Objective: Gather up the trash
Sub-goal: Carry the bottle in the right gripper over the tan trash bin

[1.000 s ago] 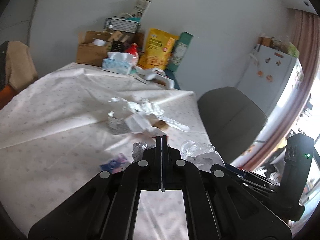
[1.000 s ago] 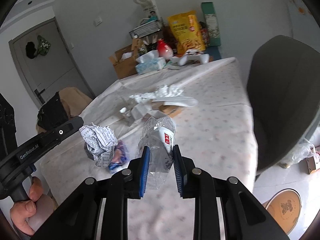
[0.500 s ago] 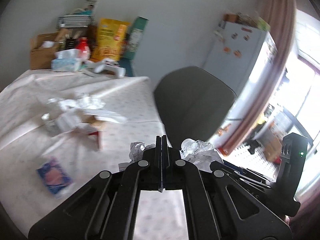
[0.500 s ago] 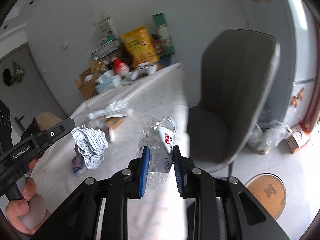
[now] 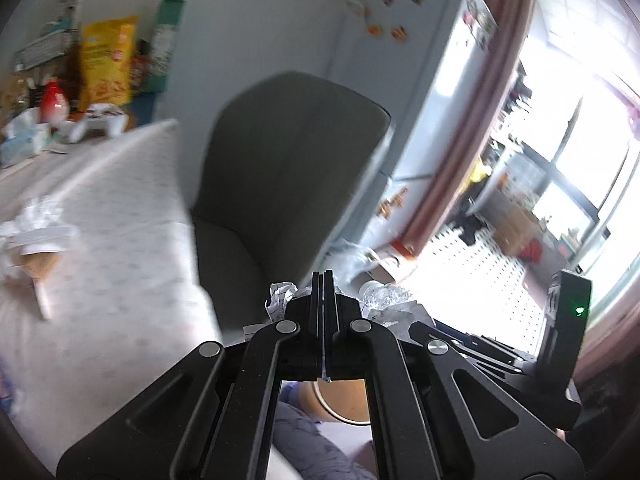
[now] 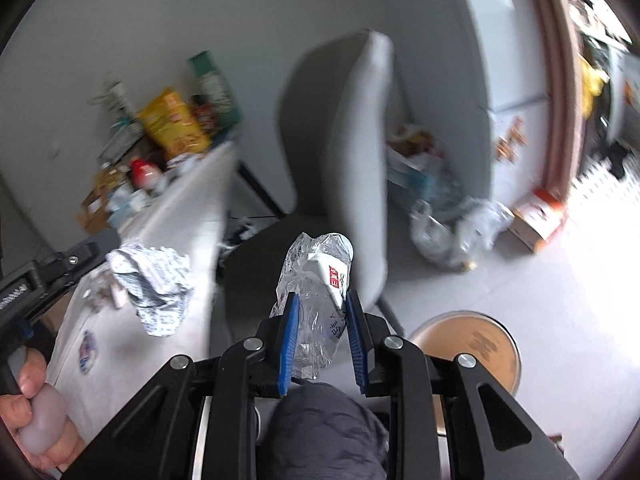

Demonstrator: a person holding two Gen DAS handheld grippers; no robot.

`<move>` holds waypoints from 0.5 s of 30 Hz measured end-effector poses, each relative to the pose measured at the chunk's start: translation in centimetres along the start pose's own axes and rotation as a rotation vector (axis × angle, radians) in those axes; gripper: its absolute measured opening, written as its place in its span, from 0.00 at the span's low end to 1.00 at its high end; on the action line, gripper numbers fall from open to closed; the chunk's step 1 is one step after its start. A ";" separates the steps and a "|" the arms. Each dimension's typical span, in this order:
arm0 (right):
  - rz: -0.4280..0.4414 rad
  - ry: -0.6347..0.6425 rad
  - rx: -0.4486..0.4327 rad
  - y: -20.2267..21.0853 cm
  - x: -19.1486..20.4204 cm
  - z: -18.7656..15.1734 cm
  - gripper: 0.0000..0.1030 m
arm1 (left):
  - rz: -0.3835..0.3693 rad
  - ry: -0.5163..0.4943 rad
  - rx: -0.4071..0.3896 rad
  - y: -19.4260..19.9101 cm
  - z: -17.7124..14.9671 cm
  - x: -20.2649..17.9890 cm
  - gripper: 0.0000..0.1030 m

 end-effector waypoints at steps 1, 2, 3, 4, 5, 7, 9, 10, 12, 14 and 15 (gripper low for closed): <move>-0.009 -0.025 0.007 -0.4 -1.4 0.0 0.23 | -0.006 -0.007 0.015 -0.9 0.1 -0.7 0.01; -0.018 -0.045 0.012 -0.8 -2.5 -0.2 0.23 | -0.008 -0.018 0.032 -2.1 0.3 -1.6 0.01; -0.027 -0.067 0.018 -1.1 -3.7 -0.4 0.23 | -0.011 -0.026 0.046 -2.9 0.4 -2.0 0.01; -0.032 -0.081 0.021 -1.4 -4.7 -0.6 0.23 | -0.020 -0.038 0.070 -4.3 0.4 -2.9 0.01; -0.038 -0.099 0.025 -1.6 -5.8 -0.8 0.23 | -0.027 -0.044 0.087 -5.1 0.4 -3.4 0.01; -0.050 -0.131 0.032 -1.9 -7.9 -1.4 0.23 | -0.041 -0.058 0.128 -7.1 0.3 -4.7 0.01; -0.059 -0.161 0.039 -2.2 -9.9 -1.9 0.23 | -0.055 -0.072 0.175 -9.6 -0.1 -6.1 0.01; -0.064 -0.174 0.042 -2.3 -10.8 -2.1 0.23 | -0.061 -0.077 0.194 -10.6 -0.3 -6.7 0.01; -0.075 -0.203 0.051 -2.6 -12.4 -2.7 0.23 | -0.067 -0.087 0.228 -12.4 -0.8 -7.7 0.01; -0.078 -0.233 0.063 -3.0 -14.0 -3.3 0.23 | -0.070 -0.099 0.269 -14.5 -1.6 -8.6 0.01; -0.082 -0.242 0.067 -3.1 -14.5 -3.6 0.23 | -0.070 -0.103 0.288 -15.5 -1.9 -9.0 0.01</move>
Point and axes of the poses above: each gripper's, at about its wrist camera, not at the fingertips, and y roughly against the way its jaws point, x to its left, z to its top, the point moved 6 cm from there along -y, roughly the way its jaws point, and after that the axes turned 15 degrees about x, right-handed, at the moved point
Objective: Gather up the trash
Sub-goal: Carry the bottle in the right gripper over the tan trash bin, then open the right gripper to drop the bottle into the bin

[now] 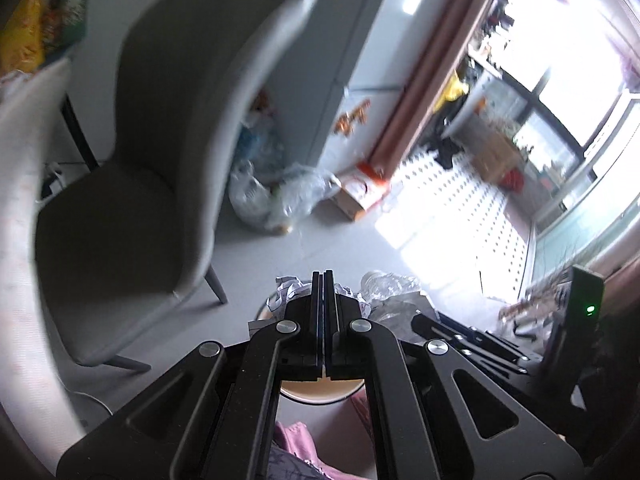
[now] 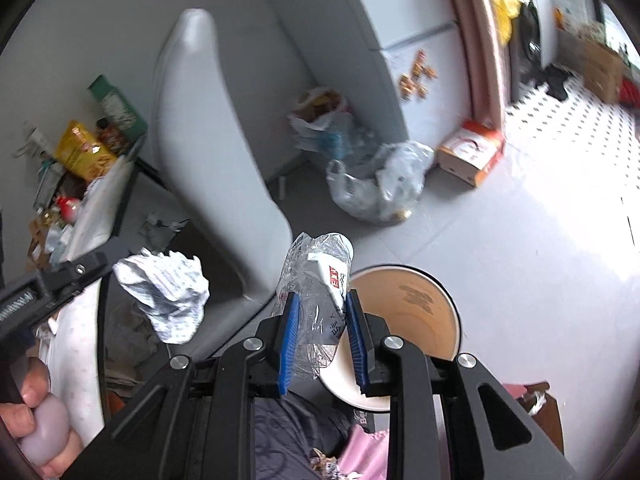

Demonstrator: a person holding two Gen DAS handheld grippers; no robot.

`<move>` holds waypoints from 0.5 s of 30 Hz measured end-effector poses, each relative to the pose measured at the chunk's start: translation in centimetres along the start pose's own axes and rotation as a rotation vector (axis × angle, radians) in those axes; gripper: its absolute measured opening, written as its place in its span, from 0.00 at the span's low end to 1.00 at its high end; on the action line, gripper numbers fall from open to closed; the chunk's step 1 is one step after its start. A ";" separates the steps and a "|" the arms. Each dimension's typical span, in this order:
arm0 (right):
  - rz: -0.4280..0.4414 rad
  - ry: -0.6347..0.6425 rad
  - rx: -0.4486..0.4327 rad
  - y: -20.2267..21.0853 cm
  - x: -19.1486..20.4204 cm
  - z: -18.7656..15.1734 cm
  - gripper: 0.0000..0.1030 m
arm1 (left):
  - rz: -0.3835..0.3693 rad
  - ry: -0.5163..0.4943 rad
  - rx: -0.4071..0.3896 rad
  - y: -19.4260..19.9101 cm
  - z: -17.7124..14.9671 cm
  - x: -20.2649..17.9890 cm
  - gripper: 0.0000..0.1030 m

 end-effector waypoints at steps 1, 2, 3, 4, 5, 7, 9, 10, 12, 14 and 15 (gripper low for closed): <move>-0.005 -0.015 0.008 -0.4 -0.8 -0.1 0.23 | -0.005 -0.003 0.022 -1.0 0.0 -0.3 0.01; -0.006 -0.027 0.016 -0.8 -1.3 -0.2 0.23 | -0.012 -0.006 0.043 -2.1 -0.1 -0.5 0.01; -0.008 -0.039 0.023 -1.1 -1.9 -0.4 0.23 | -0.018 -0.008 0.060 -2.9 -0.1 -0.7 0.01; -0.011 -0.050 0.031 -1.5 -2.5 -0.5 0.23 | -0.031 -0.009 0.080 -3.9 -0.1 -0.8 0.02; -0.015 -0.062 0.039 -2.0 -3.1 -0.6 0.23 | -0.041 -0.011 0.091 -4.6 -0.1 -1.0 0.03; -0.018 -0.076 0.051 -2.8 -3.7 -0.7 0.23 | -0.058 -0.016 0.129 -5.9 -0.1 -1.1 0.39; -0.020 -0.087 0.067 -3.7 -4.2 -0.7 0.23 | -0.062 0.010 0.124 -6.4 0.1 -0.7 0.77; -0.023 -0.090 0.074 -4.3 -4.5 -0.8 0.23 | -0.058 0.024 0.099 -6.1 0.2 -0.4 0.79; -0.032 -0.097 0.094 -5.7 -5.0 -0.8 0.23 | -0.042 0.041 0.100 -5.9 0.6 0.3 0.81; -0.039 -0.104 0.120 -7.2 -5.3 -0.9 0.23 | -0.054 0.081 0.122 -5.3 0.9 1.2 0.81; -0.049 -0.105 0.138 -8.3 -5.5 -1.0 0.23 | -0.059 0.096 0.120 -4.8 1.0 1.5 0.81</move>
Point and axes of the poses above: each gripper's, at about its wrist camera, not at the fingertips, and y roughly against the way its jaws point, x to its left, z to its top, the point moved 6 cm from there along -y, roughly the way its jaws point, and after that the axes turned 15 degrees about x, right-handed, at the moved point
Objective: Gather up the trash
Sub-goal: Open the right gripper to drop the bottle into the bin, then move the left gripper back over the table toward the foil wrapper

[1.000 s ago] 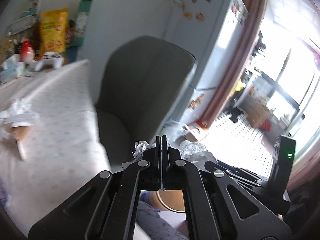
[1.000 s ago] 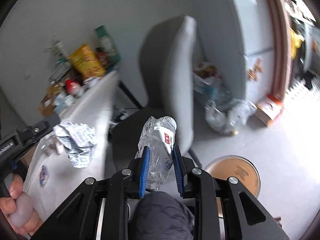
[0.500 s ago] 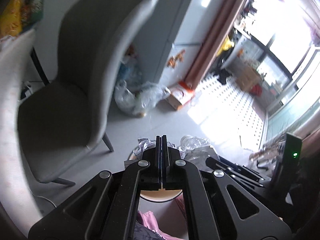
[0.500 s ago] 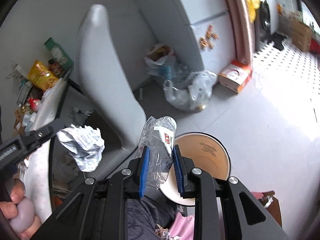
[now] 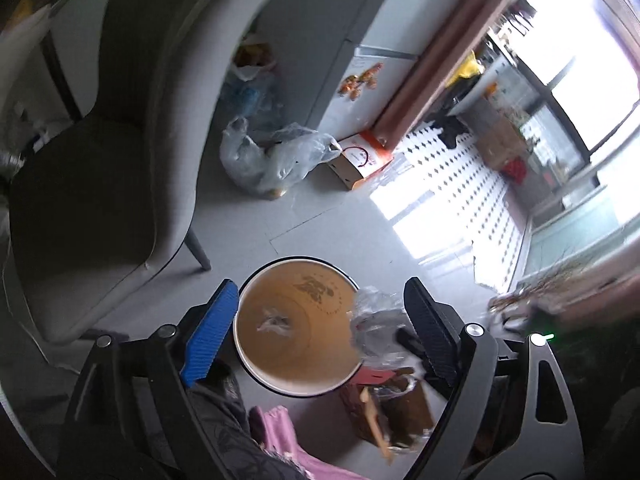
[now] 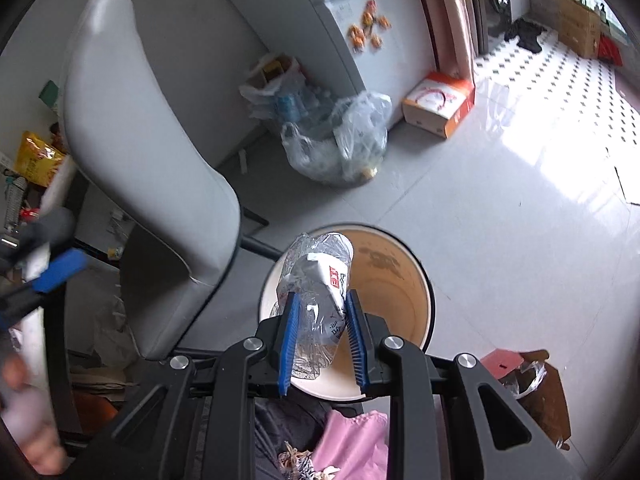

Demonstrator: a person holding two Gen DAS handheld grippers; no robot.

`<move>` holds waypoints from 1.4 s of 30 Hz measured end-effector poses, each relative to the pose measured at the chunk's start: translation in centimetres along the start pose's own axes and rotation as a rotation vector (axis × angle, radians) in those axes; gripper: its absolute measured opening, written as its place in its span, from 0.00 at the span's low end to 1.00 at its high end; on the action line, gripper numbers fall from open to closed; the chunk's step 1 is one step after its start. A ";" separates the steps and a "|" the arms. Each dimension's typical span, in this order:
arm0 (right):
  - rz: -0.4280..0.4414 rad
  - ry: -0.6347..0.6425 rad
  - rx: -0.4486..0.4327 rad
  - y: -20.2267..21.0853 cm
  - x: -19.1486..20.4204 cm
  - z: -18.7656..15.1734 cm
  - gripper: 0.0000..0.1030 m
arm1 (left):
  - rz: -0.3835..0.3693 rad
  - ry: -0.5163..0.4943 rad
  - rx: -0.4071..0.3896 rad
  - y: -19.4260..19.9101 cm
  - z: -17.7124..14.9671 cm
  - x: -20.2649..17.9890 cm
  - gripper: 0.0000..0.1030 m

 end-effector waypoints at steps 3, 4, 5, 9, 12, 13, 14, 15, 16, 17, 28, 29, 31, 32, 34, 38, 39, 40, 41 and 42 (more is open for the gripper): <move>-0.027 -0.012 0.046 -2.8 -0.5 0.3 0.23 | 0.029 0.013 -0.047 2.7 0.6 1.0 0.88; -0.037 -0.015 0.058 -3.4 -0.6 0.4 0.23 | 0.055 0.010 -0.075 3.9 0.7 1.4 0.92; -0.048 -0.021 0.070 -4.2 -0.7 0.6 0.23 | 0.073 0.013 -0.095 4.8 0.9 1.9 0.92; -0.052 -0.036 0.112 -6.3 -0.4 0.9 0.23 | 0.115 0.055 -0.120 7.0 1.3 4.4 0.93; -0.025 -0.020 0.125 -7.5 0.9 1.2 0.26 | 0.133 0.099 -0.137 8.1 1.6 6.5 0.93; -0.026 -0.016 0.131 -7.7 1.3 1.2 0.38 | 0.136 0.108 -0.139 8.3 1.7 7.0 0.93; -0.033 -0.017 0.134 -8.0 1.7 1.3 0.46 | 0.135 0.122 -0.140 8.6 1.7 7.7 0.93; -0.035 -0.017 0.129 -7.9 1.9 1.4 0.51 | 0.132 0.134 -0.142 8.7 1.6 8.1 0.93; -0.043 -0.012 0.130 -7.8 2.4 1.5 0.50 | 0.122 0.146 -0.142 8.9 1.6 8.7 0.93; -0.056 -0.011 0.135 -7.4 2.8 1.4 0.49 | 0.104 0.156 -0.141 9.2 1.6 9.2 0.93; -0.212 0.086 0.126 3.2 13.1 2.6 0.72 | 0.026 0.238 -0.136 15.3 1.7 15.3 0.93; -0.212 0.103 0.113 4.0 14.3 2.7 0.74 | 0.050 0.234 -0.142 16.3 1.5 15.7 0.93; -0.208 0.129 0.083 5.6 16.9 2.8 0.82 | 0.060 0.246 -0.146 17.9 1.1 16.6 0.93; -0.199 0.138 0.062 6.4 18.2 3.0 0.83 | 0.062 0.258 -0.157 18.9 0.8 17.2 0.93; -0.180 0.159 0.003 7.9 20.8 3.1 0.92 | 0.093 0.260 -0.190 20.8 0.3 18.2 0.94; -0.137 0.203 -0.070 9.5 24.5 2.6 0.93 | 0.131 0.278 -0.255 23.7 -1.6 20.4 0.94; -0.117 0.217 -0.089 9.8 25.5 2.2 0.93 | 0.131 0.286 -0.273 24.3 -2.2 20.9 0.94; -0.104 0.233 -0.105 9.8 26.2 1.7 0.93 | 0.137 0.286 -0.293 24.6 -2.9 21.4 0.94; -0.095 0.250 -0.118 9.8 26.9 1.2 0.93 | 0.149 0.277 -0.322 25.1 -3.8 21.8 0.94; -0.086 0.275 -0.135 9.8 27.6 0.5 0.93 | 0.160 0.267 -0.346 25.5 -4.5 22.4 0.94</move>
Point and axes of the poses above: each gripper's, at about its wrist camera, not at the fingertips, and y roughly against the way its jaws point, x to its left, z to its top, the point moved 6 cm from there along -y, roughly the way its jaws point, and after that the axes turned 15 degrees about x, right-handed, at the moved point
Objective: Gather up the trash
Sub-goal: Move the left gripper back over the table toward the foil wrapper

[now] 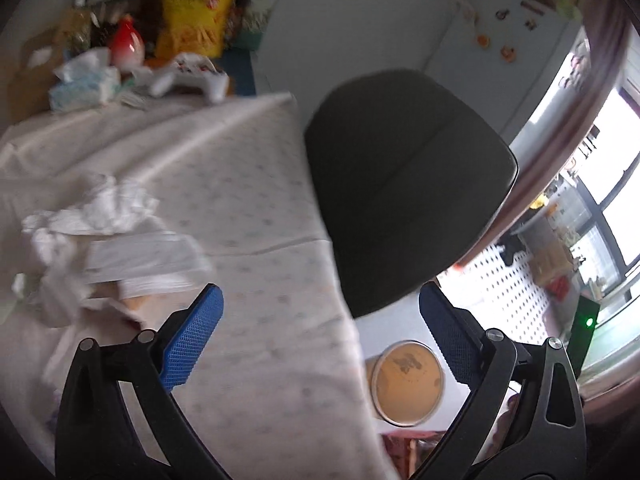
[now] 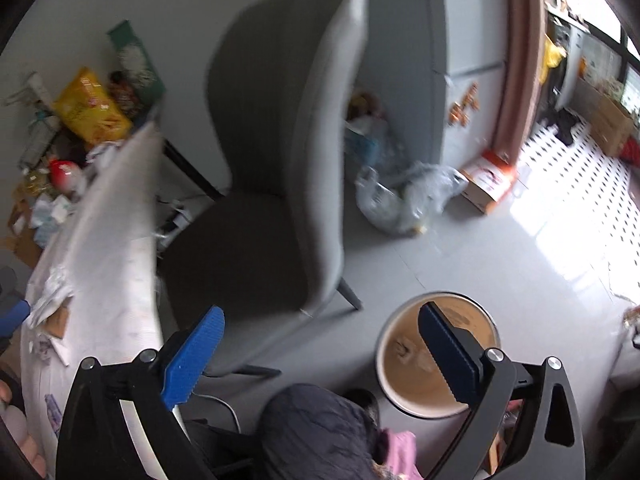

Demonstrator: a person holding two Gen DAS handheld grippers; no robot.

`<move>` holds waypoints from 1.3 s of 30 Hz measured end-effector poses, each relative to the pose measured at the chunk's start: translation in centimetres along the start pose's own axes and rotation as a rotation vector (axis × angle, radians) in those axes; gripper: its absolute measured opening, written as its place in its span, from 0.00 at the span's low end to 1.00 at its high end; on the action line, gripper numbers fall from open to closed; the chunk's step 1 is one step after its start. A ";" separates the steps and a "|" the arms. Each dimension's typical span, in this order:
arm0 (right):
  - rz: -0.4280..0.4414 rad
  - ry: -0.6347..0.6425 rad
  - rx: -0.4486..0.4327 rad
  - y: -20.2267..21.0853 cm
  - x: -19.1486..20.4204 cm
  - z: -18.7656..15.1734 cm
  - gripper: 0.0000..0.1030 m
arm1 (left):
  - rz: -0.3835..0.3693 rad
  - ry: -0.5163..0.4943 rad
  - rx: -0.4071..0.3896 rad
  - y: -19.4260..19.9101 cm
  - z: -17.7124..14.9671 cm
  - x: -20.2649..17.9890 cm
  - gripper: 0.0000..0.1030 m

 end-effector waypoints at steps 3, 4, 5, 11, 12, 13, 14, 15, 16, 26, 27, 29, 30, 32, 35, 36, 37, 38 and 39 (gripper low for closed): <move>0.037 0.044 -0.073 1.1 2.2 -1.5 0.93 | 0.001 -0.006 -0.069 2.1 -2.1 2.0 0.94; 0.050 0.059 -0.097 1.7 3.0 -1.8 0.93 | 0.004 -0.002 -0.091 3.0 -2.9 2.6 0.94; 0.053 0.070 -0.115 2.2 3.7 -2.2 0.93 | 0.017 -0.006 -0.109 3.9 -4.1 3.2 0.94; 0.102 0.189 -0.135 5.8 9.2 -5.1 0.93 | 0.019 0.060 -0.130 7.5 -8.6 7.6 0.94; 0.104 0.213 -0.145 6.3 10.0 -5.6 0.93 | 0.020 0.072 -0.145 8.1 -9.0 8.2 0.94; 0.114 0.234 -0.150 6.9 10.9 -6.1 0.93 | 0.019 0.084 -0.156 8.7 -9.5 8.9 0.94; 0.129 0.251 -0.152 7.3 11.8 -6.6 0.93 | 0.025 0.098 -0.169 9.3 -9.8 9.7 0.94; 0.139 0.267 -0.155 7.7 12.6 -7.0 0.93 | 0.034 0.105 -0.178 9.8 -10.1 10.4 0.94; 0.145 0.283 -0.160 8.1 13.4 -7.8 0.92 | 0.043 0.116 -0.187 10.4 -10.4 11.0 0.94; 0.236 0.395 -0.127 8.3 19.8 -9.5 0.71 | 0.076 0.229 -0.257 14.9 -10.9 17.5 0.91; 0.244 0.399 -0.122 8.1 20.2 -9.5 0.68 | 0.076 0.239 -0.256 14.9 -10.9 18.0 0.87; 0.260 0.408 -0.107 7.6 21.4 -9.5 0.64 | 0.076 0.263 -0.257 15.0 -10.6 19.4 0.86; 0.263 0.414 -0.098 7.4 21.9 -9.5 0.61 | 0.075 0.269 -0.256 15.0 -10.5 19.8 0.85; 0.268 0.436 -0.079 6.8 23.1 -9.5 0.56 | 0.070 0.281 -0.257 14.9 -10.0 20.6 0.81; 0.271 0.461 -0.051 5.9 24.4 -9.3 0.49 | 0.058 0.296 -0.248 14.3 -8.9 21.7 0.79; 0.269 0.468 -0.042 5.5 24.8 -9.2 0.46 | 0.057 0.297 -0.245 14.1 -8.6 21.8 0.77; 0.266 0.476 -0.035 5.1 25.4 -9.1 0.45 | 0.052 0.298 -0.241 13.8 -8.1 22.1 0.76; 0.263 0.482 -0.029 4.7 25.9 -8.9 0.44 | 0.049 0.294 -0.236 13.4 -7.7 22.2 0.76; 0.260 0.488 -0.024 4.3 26.4 -8.8 0.43 | 0.051 0.289 -0.230 13.0 -7.4 22.2 0.76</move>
Point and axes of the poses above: each gripper's, at about its wrist camera, not at the fingertips, and y roughly against the way its jaws point, x to its left, z to its top, the point moved 6 cm from there along -y, roughly the way its jaws point, and after that the axes turned 15 degrees about x, right-handed, at the moved point
